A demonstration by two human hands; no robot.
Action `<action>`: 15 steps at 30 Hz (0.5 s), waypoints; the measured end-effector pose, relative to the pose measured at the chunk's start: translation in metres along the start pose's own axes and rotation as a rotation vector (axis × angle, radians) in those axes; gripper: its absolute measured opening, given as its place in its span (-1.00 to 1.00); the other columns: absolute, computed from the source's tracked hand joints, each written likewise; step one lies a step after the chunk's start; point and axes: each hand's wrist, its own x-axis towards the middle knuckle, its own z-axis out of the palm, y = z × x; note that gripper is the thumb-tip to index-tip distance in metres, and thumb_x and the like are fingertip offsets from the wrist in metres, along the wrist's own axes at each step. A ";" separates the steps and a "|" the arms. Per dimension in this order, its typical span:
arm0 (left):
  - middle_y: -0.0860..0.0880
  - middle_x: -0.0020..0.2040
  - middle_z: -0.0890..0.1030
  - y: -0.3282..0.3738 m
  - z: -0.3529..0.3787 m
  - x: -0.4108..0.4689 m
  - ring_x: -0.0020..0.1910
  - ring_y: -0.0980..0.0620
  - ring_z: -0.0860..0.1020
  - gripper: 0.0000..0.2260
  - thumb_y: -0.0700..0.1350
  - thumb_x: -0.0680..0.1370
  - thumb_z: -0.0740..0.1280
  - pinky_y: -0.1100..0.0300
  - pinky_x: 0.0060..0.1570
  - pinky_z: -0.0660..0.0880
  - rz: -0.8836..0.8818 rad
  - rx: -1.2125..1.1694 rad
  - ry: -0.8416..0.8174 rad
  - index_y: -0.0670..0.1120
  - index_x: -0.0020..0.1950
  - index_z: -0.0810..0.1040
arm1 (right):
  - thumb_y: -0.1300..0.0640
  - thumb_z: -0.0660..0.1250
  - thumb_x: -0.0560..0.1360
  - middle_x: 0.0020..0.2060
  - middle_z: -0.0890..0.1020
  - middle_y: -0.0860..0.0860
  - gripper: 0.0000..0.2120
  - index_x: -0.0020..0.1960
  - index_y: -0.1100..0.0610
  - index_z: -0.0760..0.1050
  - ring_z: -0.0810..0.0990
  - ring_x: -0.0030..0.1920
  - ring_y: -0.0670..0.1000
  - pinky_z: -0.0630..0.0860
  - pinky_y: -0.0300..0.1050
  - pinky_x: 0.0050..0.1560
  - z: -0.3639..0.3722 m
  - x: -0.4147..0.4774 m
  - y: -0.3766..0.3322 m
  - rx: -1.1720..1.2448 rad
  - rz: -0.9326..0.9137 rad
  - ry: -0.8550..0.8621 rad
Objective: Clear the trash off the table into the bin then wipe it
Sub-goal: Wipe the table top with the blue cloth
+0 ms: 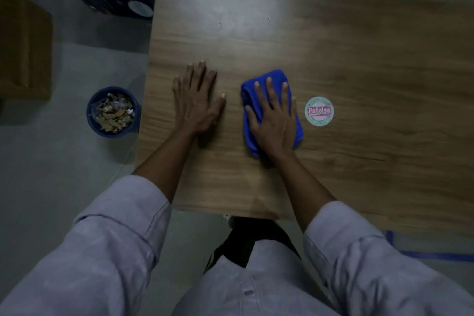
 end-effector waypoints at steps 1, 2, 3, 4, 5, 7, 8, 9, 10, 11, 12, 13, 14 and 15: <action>-0.04 0.67 0.08 0.001 0.000 0.011 0.64 -0.12 0.00 -0.38 0.24 0.60 0.11 -0.16 0.55 -0.09 0.006 -0.001 0.002 0.03 0.62 0.22 | -0.25 0.08 0.65 0.66 0.10 -0.10 -0.40 0.65 -0.15 0.10 -0.04 0.66 0.16 0.01 0.21 0.61 0.002 0.019 -0.005 0.006 0.023 0.009; -0.04 0.67 0.08 0.002 0.001 0.021 0.65 -0.12 -0.01 -0.38 0.24 0.61 0.09 -0.17 0.56 -0.11 0.008 -0.009 0.009 0.03 0.63 0.21 | -0.25 0.08 0.65 0.66 0.10 -0.09 -0.40 0.65 -0.15 0.11 -0.03 0.66 0.16 0.01 0.21 0.61 0.003 0.038 -0.011 0.013 0.037 0.016; -0.05 0.67 0.09 0.003 0.002 0.030 0.65 -0.12 0.00 -0.39 0.23 0.62 0.08 -0.17 0.56 -0.11 0.006 -0.023 0.018 0.01 0.63 0.22 | -0.25 0.08 0.64 0.65 0.11 -0.08 -0.39 0.65 -0.14 0.11 -0.02 0.66 0.17 0.00 0.20 0.61 0.006 0.054 -0.020 0.018 0.040 0.020; -0.05 0.66 0.11 0.004 0.003 0.037 0.65 -0.11 0.01 -0.40 0.22 0.63 0.07 -0.17 0.56 -0.10 -0.001 -0.043 0.030 0.00 0.62 0.23 | -0.24 0.08 0.64 0.65 0.12 -0.08 -0.39 0.65 -0.14 0.12 -0.01 0.66 0.17 0.00 0.20 0.61 0.008 0.066 -0.031 0.020 0.030 0.020; -0.06 0.66 0.13 0.004 0.005 0.043 0.64 -0.11 0.03 -0.41 0.20 0.64 0.07 -0.16 0.56 -0.10 -0.009 -0.063 0.046 -0.02 0.62 0.25 | -0.22 0.09 0.63 0.65 0.14 -0.07 -0.39 0.64 -0.13 0.15 0.01 0.65 0.18 0.00 0.19 0.61 0.012 0.074 -0.042 0.028 0.009 0.021; -0.06 0.64 0.18 0.003 0.009 0.047 0.64 -0.09 0.08 -0.41 0.18 0.64 0.06 -0.16 0.57 -0.06 -0.015 -0.095 0.086 -0.07 0.61 0.26 | -0.15 0.15 0.60 0.63 0.20 -0.05 -0.40 0.62 -0.11 0.23 0.06 0.65 0.18 0.04 0.17 0.60 0.017 0.077 -0.061 0.066 -0.061 0.031; -0.07 0.64 0.21 0.001 0.010 0.048 0.63 -0.08 0.09 -0.40 0.18 0.64 0.06 -0.16 0.57 -0.04 -0.012 -0.116 0.104 -0.09 0.61 0.27 | -0.11 0.18 0.57 0.63 0.22 -0.05 -0.39 0.61 -0.10 0.25 0.07 0.65 0.17 0.07 0.17 0.60 0.018 0.073 -0.065 0.087 -0.100 0.030; -0.07 0.63 0.22 0.000 0.011 0.048 0.63 -0.07 0.10 -0.40 0.18 0.63 0.07 -0.16 0.57 -0.03 -0.005 -0.145 0.114 -0.09 0.60 0.28 | -0.08 0.22 0.55 0.63 0.22 -0.05 -0.37 0.61 -0.09 0.25 0.07 0.65 0.16 0.08 0.17 0.59 0.018 0.068 -0.065 0.106 -0.134 0.022; -0.07 0.62 0.23 -0.001 0.012 0.047 0.63 -0.07 0.11 -0.39 0.19 0.61 0.08 -0.16 0.57 -0.03 0.004 -0.170 0.118 -0.09 0.59 0.30 | -0.08 0.25 0.53 0.63 0.22 -0.06 -0.35 0.61 -0.09 0.25 0.07 0.65 0.15 0.09 0.16 0.59 0.017 0.060 -0.060 0.118 -0.164 0.010; -0.08 0.62 0.24 -0.002 0.013 0.046 0.63 -0.08 0.11 -0.38 0.21 0.60 0.10 -0.16 0.57 -0.03 0.015 -0.173 0.121 -0.09 0.59 0.31 | -0.10 0.26 0.53 0.63 0.21 -0.07 -0.34 0.62 -0.09 0.24 0.07 0.65 0.14 0.10 0.14 0.59 0.016 0.053 -0.052 0.120 -0.186 0.005; -0.08 0.62 0.23 -0.002 0.014 0.045 0.63 -0.09 0.12 -0.36 0.24 0.60 0.12 -0.16 0.57 -0.03 0.025 -0.151 0.122 -0.09 0.59 0.31 | -0.13 0.26 0.55 0.63 0.21 -0.08 -0.35 0.62 -0.11 0.24 0.07 0.65 0.13 0.11 0.12 0.59 0.014 0.046 -0.043 0.114 -0.194 0.006; -0.09 0.63 0.22 -0.001 0.014 0.044 0.63 -0.10 0.12 -0.33 0.27 0.59 0.13 -0.16 0.57 -0.04 0.032 -0.115 0.123 -0.10 0.59 0.30 | -0.17 0.25 0.57 0.63 0.21 -0.09 -0.37 0.62 -0.12 0.23 0.08 0.65 0.13 0.11 0.10 0.59 0.011 0.042 -0.033 0.101 -0.184 0.012; -0.09 0.63 0.21 0.000 0.014 0.043 0.63 -0.11 0.11 -0.32 0.28 0.59 0.14 -0.16 0.57 -0.04 0.033 -0.080 0.126 -0.10 0.59 0.30 | -0.21 0.24 0.59 0.63 0.21 -0.09 -0.38 0.61 -0.14 0.24 0.09 0.65 0.13 0.11 0.10 0.58 0.008 0.039 -0.023 0.088 -0.162 0.024; -0.08 0.63 0.21 0.002 0.013 0.042 0.63 -0.11 0.11 -0.32 0.28 0.59 0.15 -0.15 0.57 -0.04 0.026 -0.062 0.132 -0.10 0.59 0.30 | -0.23 0.23 0.59 0.62 0.23 -0.09 -0.39 0.61 -0.14 0.25 0.10 0.64 0.14 0.13 0.10 0.57 0.006 0.040 -0.015 0.075 -0.136 0.043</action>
